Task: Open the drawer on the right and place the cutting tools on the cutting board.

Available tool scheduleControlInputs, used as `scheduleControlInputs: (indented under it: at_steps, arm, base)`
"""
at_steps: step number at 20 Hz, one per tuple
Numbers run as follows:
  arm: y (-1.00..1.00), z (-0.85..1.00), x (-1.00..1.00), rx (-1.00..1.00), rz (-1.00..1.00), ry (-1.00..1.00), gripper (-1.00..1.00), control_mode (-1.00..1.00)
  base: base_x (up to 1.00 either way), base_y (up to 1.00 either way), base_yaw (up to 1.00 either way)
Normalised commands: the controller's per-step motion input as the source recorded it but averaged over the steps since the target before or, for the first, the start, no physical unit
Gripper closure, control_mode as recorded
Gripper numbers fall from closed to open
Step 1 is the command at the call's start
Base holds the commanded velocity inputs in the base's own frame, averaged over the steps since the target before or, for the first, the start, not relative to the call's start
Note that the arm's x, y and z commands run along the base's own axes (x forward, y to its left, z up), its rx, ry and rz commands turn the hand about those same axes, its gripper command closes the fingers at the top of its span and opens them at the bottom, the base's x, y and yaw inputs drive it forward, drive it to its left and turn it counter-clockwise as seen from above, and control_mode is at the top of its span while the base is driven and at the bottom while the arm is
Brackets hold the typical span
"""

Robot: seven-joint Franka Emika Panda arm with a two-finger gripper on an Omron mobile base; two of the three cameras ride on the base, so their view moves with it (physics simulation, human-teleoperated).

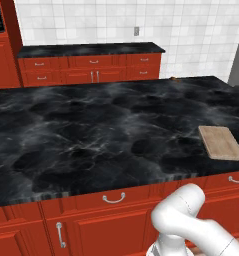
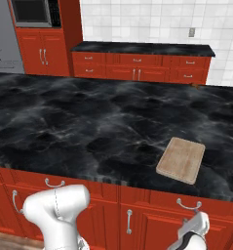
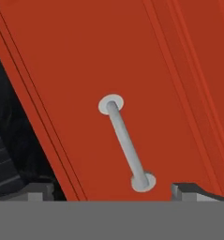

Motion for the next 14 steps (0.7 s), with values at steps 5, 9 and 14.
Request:
scheduleControlInputs:
  at_steps: [5, 9, 14]
  arm:
    - [-0.01, 0.00, 0.17, -0.14, -0.09, 0.03, -1.00, -1.00]
    - [0.00, 0.00, 0.39, -0.14, -0.06, 0.04, -1.00, -1.00]
    - [0.00, -0.10, 0.36, -0.06, -0.02, 0.00, -1.00, -1.00]
  base:
    - [0.00, 0.00, 0.00]
    - [0.00, 0.00, 0.00]
    - [0.00, 0.00, 0.00]
